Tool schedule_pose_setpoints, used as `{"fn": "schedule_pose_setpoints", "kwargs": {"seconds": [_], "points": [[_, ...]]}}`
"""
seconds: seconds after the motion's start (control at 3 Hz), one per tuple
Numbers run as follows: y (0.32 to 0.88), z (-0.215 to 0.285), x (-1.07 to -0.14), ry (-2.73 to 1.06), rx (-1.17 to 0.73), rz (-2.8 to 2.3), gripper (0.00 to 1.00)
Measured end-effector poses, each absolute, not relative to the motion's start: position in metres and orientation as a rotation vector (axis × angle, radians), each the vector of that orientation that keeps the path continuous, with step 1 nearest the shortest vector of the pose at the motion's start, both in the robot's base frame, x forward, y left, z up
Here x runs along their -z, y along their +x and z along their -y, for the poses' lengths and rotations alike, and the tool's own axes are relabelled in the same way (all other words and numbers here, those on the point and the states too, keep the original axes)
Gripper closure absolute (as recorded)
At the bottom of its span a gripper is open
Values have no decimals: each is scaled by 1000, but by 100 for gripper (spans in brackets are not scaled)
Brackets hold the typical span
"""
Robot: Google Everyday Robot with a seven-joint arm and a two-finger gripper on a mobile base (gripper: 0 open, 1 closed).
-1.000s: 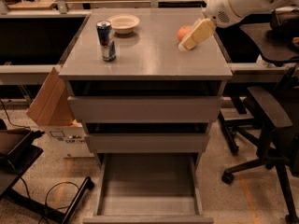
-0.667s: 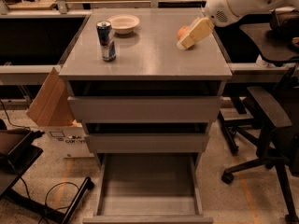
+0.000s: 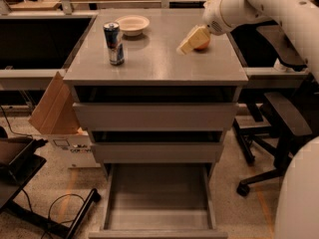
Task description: Place orange into bottom drawer
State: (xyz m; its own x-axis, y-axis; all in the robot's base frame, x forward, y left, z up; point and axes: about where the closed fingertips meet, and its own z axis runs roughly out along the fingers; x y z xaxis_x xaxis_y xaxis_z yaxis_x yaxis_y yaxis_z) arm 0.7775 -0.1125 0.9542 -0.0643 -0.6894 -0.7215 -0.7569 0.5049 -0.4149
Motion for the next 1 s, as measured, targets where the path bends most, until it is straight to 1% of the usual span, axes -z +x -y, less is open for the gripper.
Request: {"fn": "schedule_pose_setpoints", "kwargs": {"seconds": [1.0], "points": [[870,137,-892,-901,-133,-1890,0]]}}
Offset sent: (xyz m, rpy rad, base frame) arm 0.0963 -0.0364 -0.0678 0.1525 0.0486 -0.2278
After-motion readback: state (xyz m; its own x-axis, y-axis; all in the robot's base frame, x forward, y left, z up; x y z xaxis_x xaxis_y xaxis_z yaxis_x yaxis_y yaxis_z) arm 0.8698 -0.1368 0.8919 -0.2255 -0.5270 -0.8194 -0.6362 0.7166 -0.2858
